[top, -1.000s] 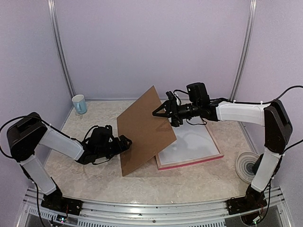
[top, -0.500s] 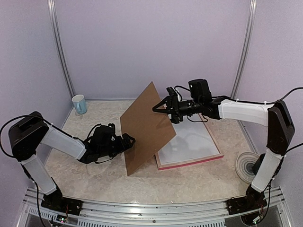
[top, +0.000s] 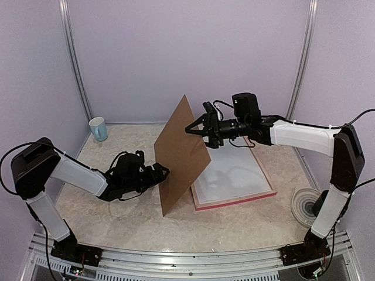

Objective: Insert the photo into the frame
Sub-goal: Turn over the backboard at the center of the board.

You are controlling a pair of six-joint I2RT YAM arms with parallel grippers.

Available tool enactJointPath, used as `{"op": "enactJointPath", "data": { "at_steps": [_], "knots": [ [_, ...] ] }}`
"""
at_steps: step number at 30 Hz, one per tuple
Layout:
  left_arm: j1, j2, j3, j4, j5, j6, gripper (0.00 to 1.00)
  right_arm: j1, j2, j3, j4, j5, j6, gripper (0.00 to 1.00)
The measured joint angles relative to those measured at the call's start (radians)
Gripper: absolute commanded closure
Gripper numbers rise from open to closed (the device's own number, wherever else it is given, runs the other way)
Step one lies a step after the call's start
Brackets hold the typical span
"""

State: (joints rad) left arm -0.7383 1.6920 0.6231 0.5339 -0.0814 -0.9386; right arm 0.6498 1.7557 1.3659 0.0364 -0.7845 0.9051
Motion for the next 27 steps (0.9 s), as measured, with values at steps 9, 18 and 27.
{"op": "enactJointPath", "data": {
  "at_steps": [9, 18, 27],
  "knots": [
    [-0.003, 0.0, 0.017, -0.005, 0.007, 0.0, 0.07, 0.024, 0.0, 0.029, 0.005, -0.009, 0.003, 0.16],
    [-0.008, 0.0, 0.023, -0.011, 0.016, 0.001, 0.07, 0.042, 0.0, 0.054, 0.006, -0.021, 0.003, 0.15],
    [-0.03, 0.0, 0.037, -0.03, 0.023, 0.001, 0.07, 0.056, 0.002, 0.081, 0.006, -0.035, 0.003, 0.15]
  ]
}}
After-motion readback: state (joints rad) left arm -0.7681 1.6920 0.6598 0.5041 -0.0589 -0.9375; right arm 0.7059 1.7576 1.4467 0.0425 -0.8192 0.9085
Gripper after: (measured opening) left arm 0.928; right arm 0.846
